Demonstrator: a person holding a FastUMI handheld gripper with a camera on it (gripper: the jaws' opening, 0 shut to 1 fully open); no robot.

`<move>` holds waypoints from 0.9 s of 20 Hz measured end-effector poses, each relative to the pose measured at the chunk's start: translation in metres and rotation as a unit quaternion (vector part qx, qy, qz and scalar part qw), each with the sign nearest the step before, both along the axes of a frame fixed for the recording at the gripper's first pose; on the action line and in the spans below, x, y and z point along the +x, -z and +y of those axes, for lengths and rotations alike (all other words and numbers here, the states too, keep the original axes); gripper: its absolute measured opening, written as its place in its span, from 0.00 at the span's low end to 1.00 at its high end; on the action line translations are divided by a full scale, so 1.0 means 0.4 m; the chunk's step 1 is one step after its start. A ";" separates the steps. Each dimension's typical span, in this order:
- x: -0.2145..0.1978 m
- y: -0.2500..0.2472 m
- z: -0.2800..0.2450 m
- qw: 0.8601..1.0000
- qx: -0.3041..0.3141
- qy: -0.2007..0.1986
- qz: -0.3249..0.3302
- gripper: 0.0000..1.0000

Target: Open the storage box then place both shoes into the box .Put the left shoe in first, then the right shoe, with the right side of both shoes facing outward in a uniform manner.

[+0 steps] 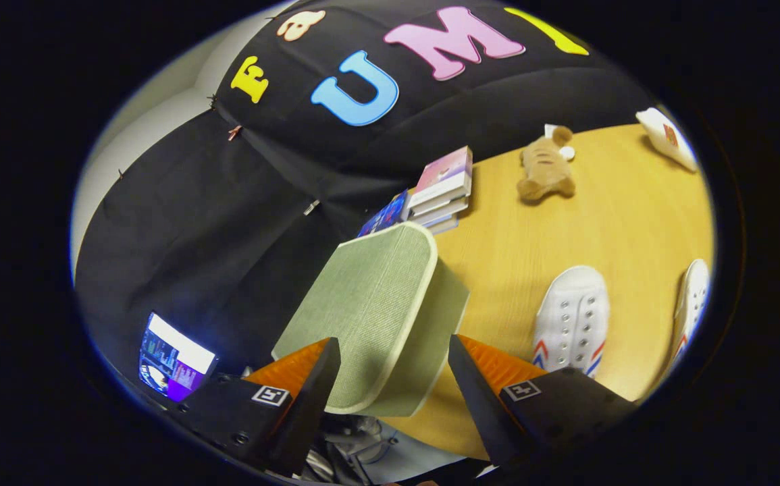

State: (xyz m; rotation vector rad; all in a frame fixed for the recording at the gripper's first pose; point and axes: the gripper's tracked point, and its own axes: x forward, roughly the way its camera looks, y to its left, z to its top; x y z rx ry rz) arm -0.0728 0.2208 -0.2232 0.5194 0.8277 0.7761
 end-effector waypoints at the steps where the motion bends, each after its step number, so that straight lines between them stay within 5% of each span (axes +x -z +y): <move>1: 0.001 0.022 0.019 1.000 0.009 -0.006 0.018 0.98; 10: -0.045 0.065 0.114 0.981 0.110 -0.065 0.146 0.98; 18: -0.060 0.043 0.192 0.958 0.176 -0.070 0.217 0.96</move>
